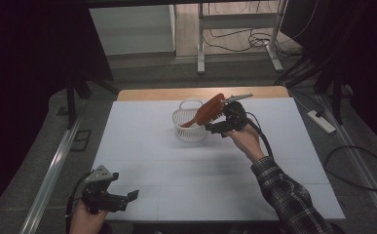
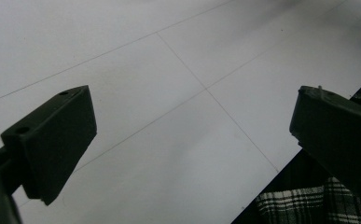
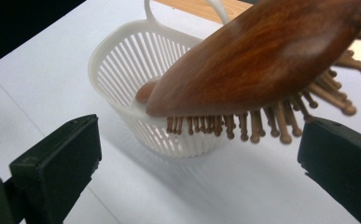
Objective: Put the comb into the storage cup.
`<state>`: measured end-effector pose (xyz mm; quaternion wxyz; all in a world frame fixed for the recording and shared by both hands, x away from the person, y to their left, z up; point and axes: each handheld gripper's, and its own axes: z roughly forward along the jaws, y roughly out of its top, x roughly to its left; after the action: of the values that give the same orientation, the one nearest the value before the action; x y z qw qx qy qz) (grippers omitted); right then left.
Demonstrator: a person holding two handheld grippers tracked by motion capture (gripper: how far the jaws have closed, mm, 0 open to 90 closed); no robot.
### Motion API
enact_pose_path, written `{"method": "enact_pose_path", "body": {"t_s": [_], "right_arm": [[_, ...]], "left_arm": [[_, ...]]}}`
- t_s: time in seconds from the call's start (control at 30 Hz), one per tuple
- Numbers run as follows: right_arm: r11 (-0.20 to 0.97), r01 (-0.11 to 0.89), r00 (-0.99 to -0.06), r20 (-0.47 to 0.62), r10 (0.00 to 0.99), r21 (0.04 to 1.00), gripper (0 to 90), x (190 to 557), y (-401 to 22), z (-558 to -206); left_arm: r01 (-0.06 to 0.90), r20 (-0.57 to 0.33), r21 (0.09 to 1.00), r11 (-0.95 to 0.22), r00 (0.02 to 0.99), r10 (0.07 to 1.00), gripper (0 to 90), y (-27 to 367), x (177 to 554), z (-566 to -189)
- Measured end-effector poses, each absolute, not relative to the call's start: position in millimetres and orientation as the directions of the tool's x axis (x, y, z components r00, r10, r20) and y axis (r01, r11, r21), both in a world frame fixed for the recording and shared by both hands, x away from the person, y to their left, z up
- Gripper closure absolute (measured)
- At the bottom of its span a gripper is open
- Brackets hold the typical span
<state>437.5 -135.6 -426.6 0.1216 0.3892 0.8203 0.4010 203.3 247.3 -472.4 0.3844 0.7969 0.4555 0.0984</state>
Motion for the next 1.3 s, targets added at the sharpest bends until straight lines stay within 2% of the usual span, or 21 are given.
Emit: {"method": "enact_pose_path", "body": {"t_s": [1.3], "right_arm": [[0.423, 0.511, -0.717, 0.101, 0.689, 0.749, 0.0, 403, -155, -424]], "left_arm": [[0.649, -0.201, 0.705, -0.285, 0.569, 0.797, 1.5, 248, 203, -472]]}}
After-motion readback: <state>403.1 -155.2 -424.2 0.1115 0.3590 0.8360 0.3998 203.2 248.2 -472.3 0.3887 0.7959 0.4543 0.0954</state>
